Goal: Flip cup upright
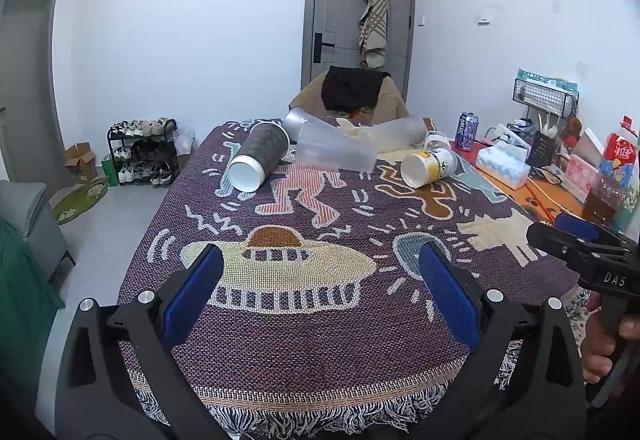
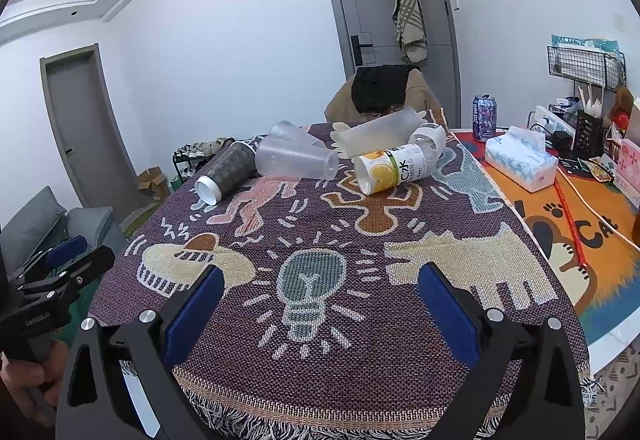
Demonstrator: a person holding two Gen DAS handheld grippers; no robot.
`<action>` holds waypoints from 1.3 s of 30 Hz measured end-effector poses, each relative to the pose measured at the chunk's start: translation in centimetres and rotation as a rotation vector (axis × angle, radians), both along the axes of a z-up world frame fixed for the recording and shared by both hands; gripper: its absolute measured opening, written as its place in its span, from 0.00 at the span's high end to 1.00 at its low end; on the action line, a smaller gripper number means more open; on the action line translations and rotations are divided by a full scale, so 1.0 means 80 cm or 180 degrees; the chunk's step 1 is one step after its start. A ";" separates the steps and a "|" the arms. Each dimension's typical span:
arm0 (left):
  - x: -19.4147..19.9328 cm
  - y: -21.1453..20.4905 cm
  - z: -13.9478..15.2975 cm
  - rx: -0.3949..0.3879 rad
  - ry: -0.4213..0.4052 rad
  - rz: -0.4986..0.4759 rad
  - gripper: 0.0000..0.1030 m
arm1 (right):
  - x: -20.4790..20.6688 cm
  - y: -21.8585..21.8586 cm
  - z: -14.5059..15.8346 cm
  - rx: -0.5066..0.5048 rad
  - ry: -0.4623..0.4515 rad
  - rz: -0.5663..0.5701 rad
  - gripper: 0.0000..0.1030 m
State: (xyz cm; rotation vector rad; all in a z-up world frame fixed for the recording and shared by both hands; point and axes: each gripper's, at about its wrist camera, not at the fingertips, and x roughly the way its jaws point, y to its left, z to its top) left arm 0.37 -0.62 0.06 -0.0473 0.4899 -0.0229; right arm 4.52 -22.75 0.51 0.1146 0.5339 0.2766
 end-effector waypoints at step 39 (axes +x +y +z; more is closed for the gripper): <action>-0.004 -0.008 -0.002 -0.0028 -0.0032 -0.0058 0.05 | -0.002 -0.003 -0.002 0.0017 0.0016 -0.0070 0.07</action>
